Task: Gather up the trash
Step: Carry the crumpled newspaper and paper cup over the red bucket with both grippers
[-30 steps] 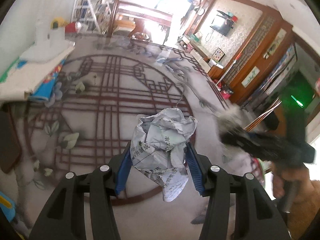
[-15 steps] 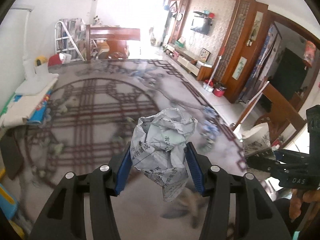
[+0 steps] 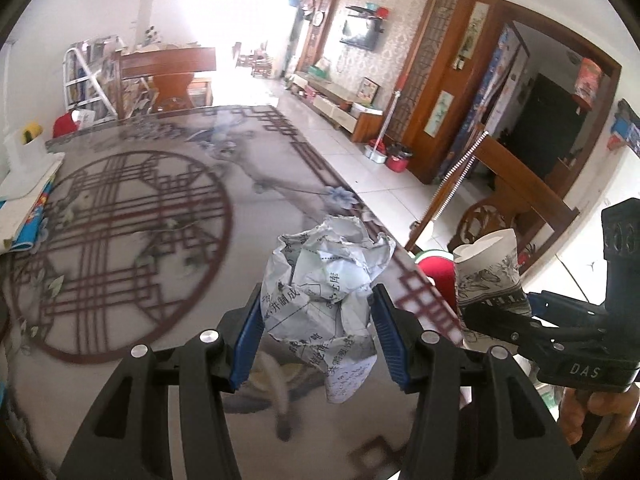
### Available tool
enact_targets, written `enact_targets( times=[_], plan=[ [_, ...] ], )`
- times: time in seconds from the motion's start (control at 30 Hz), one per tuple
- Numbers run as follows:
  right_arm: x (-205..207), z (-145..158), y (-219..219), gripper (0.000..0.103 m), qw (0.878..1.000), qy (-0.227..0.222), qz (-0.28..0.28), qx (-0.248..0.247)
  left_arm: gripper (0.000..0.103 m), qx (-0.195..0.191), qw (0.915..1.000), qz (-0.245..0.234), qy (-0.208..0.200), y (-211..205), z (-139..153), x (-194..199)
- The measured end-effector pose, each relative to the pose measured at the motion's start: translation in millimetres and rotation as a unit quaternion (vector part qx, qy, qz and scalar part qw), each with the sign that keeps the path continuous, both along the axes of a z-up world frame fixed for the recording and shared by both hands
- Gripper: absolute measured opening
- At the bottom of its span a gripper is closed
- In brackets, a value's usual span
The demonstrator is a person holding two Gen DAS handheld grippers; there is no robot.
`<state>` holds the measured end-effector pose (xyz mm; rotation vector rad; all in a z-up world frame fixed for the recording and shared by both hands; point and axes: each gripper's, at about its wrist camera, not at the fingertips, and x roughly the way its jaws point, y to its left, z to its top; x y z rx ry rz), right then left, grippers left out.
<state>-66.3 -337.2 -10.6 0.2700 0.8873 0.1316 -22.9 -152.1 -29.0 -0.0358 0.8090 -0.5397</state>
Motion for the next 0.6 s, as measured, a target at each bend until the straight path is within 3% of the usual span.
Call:
enact_targets(
  times=[0.6],
  plan=[
    [-22.4, -17.3, -68.8, 0.056, 0.997, 0.005, -0.078, 0.028, 0.05, 0.007, 0.9981, -0.053, 0.03, -63.2, -11.5, 0.2]
  ],
)
